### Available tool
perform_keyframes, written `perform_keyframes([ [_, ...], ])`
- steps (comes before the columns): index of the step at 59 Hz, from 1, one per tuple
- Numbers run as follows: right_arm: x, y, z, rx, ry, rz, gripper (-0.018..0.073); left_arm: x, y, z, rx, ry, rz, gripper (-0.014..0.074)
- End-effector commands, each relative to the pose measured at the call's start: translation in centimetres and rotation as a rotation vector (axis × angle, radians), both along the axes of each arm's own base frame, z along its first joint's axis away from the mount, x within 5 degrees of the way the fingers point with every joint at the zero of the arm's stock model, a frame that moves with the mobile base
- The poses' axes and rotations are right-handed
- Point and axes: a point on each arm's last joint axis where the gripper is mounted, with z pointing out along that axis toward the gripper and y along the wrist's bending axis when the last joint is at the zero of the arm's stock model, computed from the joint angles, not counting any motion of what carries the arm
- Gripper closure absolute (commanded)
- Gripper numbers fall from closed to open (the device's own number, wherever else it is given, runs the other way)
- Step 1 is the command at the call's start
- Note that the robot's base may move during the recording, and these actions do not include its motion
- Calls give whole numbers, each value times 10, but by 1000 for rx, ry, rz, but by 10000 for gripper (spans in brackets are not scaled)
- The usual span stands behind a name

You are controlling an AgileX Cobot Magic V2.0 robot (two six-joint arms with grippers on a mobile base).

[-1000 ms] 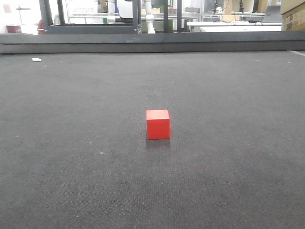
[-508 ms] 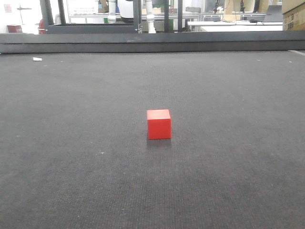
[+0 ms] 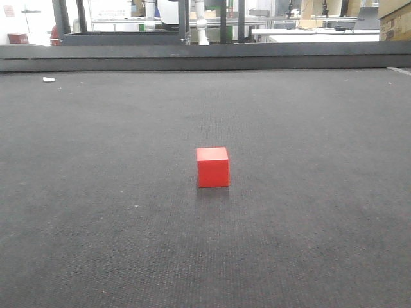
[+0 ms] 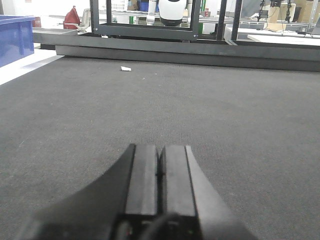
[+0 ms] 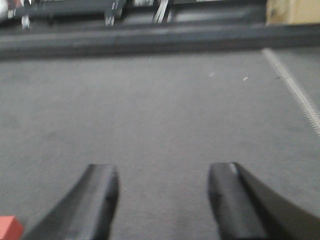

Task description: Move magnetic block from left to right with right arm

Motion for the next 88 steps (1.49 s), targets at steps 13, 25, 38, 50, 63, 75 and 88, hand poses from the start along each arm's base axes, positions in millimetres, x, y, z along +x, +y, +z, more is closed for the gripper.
perform_keyframes([
  [13,74,58,57,-46,228,256,-12,-1,1,6,-14,-87,3,722],
  [25,116,119,46,-52,448,273,-12,-1,1,6,-14,-87,3,722],
  [38,145,179,14,-88,597,280,-12,-1,1,6,-14,-87,3,722],
  [50,171,215,-21,-127,726,249,-12,-1,1,6,-14,-87,3,722],
  [63,196,238,-49,-159,791,227,-12,-1,1,6,-14,-87,3,722],
  [75,207,250,-67,-170,830,222,-12,-1,1,6,-14,-87,3,722],
  [88,209,258,-85,-141,897,226,-12,-1,1,6,-14,-87,3,722],
])
